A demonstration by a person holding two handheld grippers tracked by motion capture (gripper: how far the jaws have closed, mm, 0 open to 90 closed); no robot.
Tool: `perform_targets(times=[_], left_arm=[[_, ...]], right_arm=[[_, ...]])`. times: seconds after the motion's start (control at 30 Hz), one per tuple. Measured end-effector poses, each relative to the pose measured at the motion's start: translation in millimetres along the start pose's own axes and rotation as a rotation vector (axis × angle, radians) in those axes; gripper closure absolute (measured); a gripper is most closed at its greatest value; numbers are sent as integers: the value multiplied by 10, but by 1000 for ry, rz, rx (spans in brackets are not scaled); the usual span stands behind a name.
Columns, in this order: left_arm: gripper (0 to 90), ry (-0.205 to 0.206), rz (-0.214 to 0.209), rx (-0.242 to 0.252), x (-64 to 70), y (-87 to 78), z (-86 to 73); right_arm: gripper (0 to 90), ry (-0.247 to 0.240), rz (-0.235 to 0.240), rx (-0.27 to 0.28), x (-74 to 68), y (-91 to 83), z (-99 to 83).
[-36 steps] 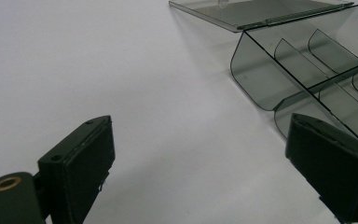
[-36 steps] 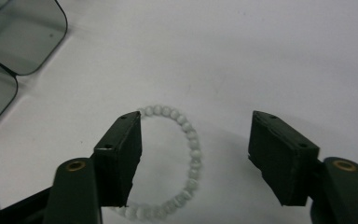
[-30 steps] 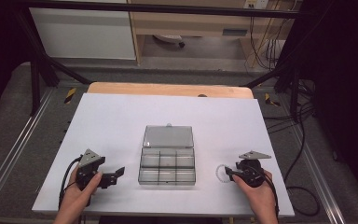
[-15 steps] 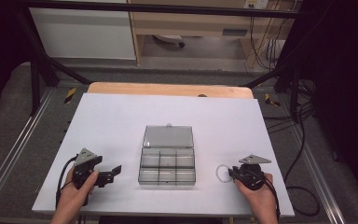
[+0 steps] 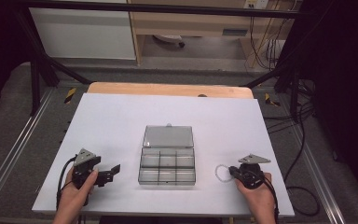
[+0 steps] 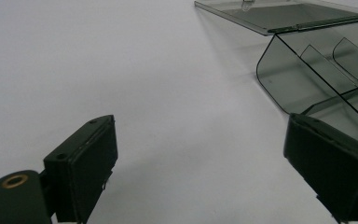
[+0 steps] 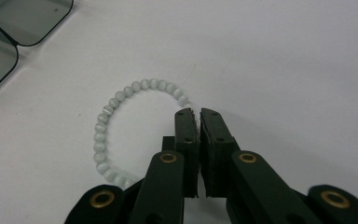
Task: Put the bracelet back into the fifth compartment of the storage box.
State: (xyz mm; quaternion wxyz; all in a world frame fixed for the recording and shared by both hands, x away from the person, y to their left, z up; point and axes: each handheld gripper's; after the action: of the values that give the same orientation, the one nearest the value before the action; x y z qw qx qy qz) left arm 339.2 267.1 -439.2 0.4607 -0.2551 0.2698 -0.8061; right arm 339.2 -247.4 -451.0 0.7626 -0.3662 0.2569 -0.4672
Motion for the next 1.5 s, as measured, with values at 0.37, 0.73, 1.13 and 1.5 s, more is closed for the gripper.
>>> perform_targets(times=[0.37, 0.73, 1.13, 1.5], left_arm=[[100, 15, 0, -13, -5, 39, 0], [100, 14, 20, -10, -58, 40, 15], [100, 26, 29, -14, -63, 60, 34], [100, 31, 33, -2, -49, 38, 46]], right_arm=[[869, 6, 58, 60, 13, -6, 76], [870, 12, 120, 124, -26, -72, 133], [870, -22, 158, 127, -55, -12, 401], [870, -45, 178, 145, -72, 100, 578]])
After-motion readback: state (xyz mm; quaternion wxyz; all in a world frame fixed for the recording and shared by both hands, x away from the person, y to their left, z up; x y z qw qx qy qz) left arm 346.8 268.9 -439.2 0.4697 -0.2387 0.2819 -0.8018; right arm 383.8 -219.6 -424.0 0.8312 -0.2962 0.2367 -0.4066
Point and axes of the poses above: each handheld gripper's, and its own axes: y roughly forward along the jaws, z roughly out of its top, x roughly to its right, and after that the axes turned 7 degrees about -x, right-handed
